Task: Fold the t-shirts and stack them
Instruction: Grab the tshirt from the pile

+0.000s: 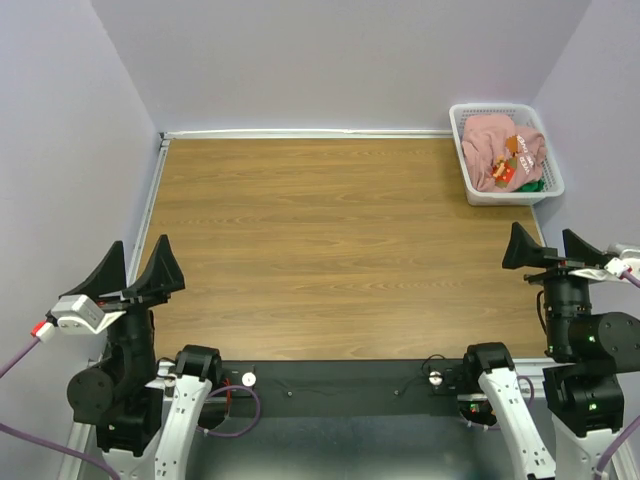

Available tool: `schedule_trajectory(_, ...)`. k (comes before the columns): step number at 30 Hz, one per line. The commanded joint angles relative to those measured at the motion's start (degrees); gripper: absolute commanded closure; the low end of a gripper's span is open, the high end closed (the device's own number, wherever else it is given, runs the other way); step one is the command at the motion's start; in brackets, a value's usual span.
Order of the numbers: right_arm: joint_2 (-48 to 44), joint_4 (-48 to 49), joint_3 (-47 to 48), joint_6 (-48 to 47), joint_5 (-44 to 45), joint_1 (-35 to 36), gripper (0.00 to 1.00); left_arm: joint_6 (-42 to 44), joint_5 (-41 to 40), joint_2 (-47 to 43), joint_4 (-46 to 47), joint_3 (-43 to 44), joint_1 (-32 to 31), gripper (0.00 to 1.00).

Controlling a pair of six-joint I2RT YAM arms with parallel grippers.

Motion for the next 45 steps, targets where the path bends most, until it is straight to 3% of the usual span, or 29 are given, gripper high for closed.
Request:
schedule_trajectory(1,0.22,-0.66,-1.38,0.74,-0.54,0.24,0.0,-1.9,2.01,1.21,-0.41,-1.93,0.25,0.04)
schedule_trajectory(6,3.73,-0.66,-2.18,2.15,-1.16,0.24,0.0,-3.48,3.5,4.19,1.35,-4.13,0.25,0.05)
schedule_trajectory(10,12.25,0.04,-1.48,2.68,-3.71,0.24,0.0,-4.36,5.61,8.5,3.37,-5.81,0.25,0.04)
schedule_trajectory(13,18.68,0.92,0.28,4.26,-0.82,0.24,0.0,-4.36,7.1,12.98,4.6,-6.77,0.17,0.05)
schedule_trajectory(17,36.23,1.45,8.44,4.09,3.58,0.15,0.0,-3.05,8.51,19.04,6.36,-8.09,0.08,0.05)
schedule_trajectory(23,60.54,2.59,24.33,4.44,15.53,-0.81,0.0,-1.99,10.53,20.64,9.08,-11.07,-0.01,0.04)
schedule_trajectory(30,82.71,3.38,38.94,7.24,13.7,-7.39,0.0,-0.41,10.27,17.21,10.14,-16.44,-1.06,0.04)
schedule_trajectory(35,92.21,4.53,45.27,9.71,10.28,-12.67,0.02,0.12,10.09,16.94,10.93,-17.5,-2.64,0.04)
schedule_trajectory(45,103.58,7.87,47.31,10.06,1.48,-18.57,0.22,1.26,8.95,17.47,11.46,-17.85,-4.49,0.05)
